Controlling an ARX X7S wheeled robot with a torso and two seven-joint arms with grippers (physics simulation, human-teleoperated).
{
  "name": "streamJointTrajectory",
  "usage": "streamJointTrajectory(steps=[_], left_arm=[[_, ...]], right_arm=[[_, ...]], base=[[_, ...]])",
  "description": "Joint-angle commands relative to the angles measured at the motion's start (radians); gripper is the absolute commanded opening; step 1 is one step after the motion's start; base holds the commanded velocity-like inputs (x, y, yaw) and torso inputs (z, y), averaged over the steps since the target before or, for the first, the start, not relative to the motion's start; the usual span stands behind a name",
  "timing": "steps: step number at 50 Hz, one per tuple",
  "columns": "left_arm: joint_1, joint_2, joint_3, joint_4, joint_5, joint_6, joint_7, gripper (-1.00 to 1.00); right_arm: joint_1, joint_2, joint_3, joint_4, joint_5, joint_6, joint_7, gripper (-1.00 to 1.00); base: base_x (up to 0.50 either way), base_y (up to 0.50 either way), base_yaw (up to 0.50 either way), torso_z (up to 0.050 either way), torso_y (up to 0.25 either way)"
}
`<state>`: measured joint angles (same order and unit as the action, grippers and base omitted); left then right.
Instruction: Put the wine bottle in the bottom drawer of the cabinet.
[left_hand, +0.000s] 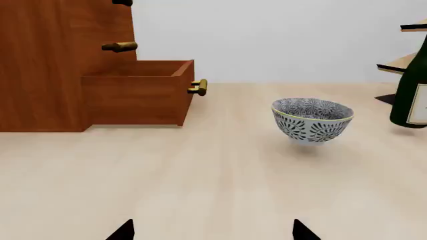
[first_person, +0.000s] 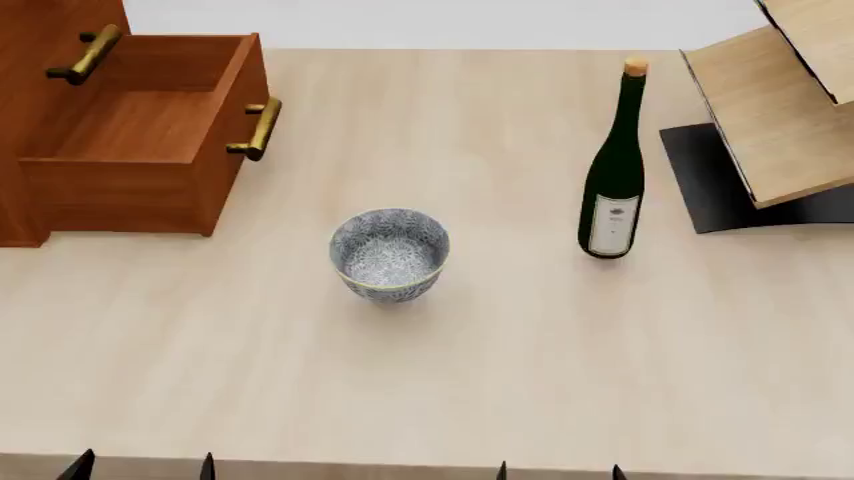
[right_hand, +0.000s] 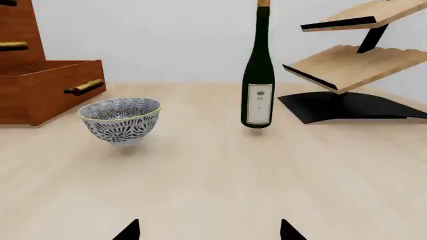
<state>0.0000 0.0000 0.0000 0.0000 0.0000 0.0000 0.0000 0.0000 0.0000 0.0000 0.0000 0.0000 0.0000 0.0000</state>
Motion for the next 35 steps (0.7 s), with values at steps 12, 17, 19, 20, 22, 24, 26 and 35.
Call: streamJointTrajectory(steps=[12, 17, 19, 20, 22, 24, 26, 35], left_arm=[[0.001, -0.043, 0.049, -0.021, -0.035, 0.046, -0.060, 1.00], [0.004, -0.059, 0.069, -0.017, -0.036, 0.037, -0.063, 1.00], [0.006, -0.064, 0.072, -0.009, -0.041, 0.036, -0.064, 1.00], [0.010, -0.069, 0.079, 0.011, -0.040, 0.010, -0.061, 1.00], [0.020, -0.076, 0.088, 0.062, -0.028, -0.027, -0.069, 1.00], [0.029, -0.082, 0.088, 0.141, -0.038, -0.084, -0.071, 1.00], [0.036, -0.092, 0.094, 0.245, -0.037, -0.157, -0.073, 1.00], [0.028, -0.120, 0.128, 0.447, -0.024, -0.333, -0.079, 1.00]], right_arm=[[0.013, 0.046, -0.050, 0.004, 0.039, 0.019, 0.050, 1.00], [0.018, 0.055, -0.055, -0.020, 0.052, 0.043, 0.065, 1.00], [0.019, 0.059, -0.059, -0.030, 0.053, 0.049, 0.070, 1.00], [0.020, 0.061, -0.059, -0.040, 0.054, 0.060, 0.075, 1.00], [0.018, 0.067, -0.064, -0.075, 0.052, 0.089, 0.081, 1.00], [0.015, 0.072, -0.066, -0.115, 0.051, 0.114, 0.090, 1.00], [0.016, 0.080, -0.067, -0.172, 0.057, 0.167, 0.091, 1.00], [0.039, 0.113, -0.085, -0.329, 0.034, 0.317, 0.121, 1.00]], base=[[0.00, 0.00, 0.00, 0.000, 0.000], [0.00, 0.00, 0.00, 0.016, 0.000], [0.00, 0.00, 0.00, 0.040, 0.000], [0.00, 0.00, 0.00, 0.043, 0.000], [0.00, 0.00, 0.00, 0.043, 0.002], [0.00, 0.00, 0.00, 0.043, 0.000], [0.00, 0.00, 0.00, 0.042, 0.000], [0.00, 0.00, 0.00, 0.045, 0.001]])
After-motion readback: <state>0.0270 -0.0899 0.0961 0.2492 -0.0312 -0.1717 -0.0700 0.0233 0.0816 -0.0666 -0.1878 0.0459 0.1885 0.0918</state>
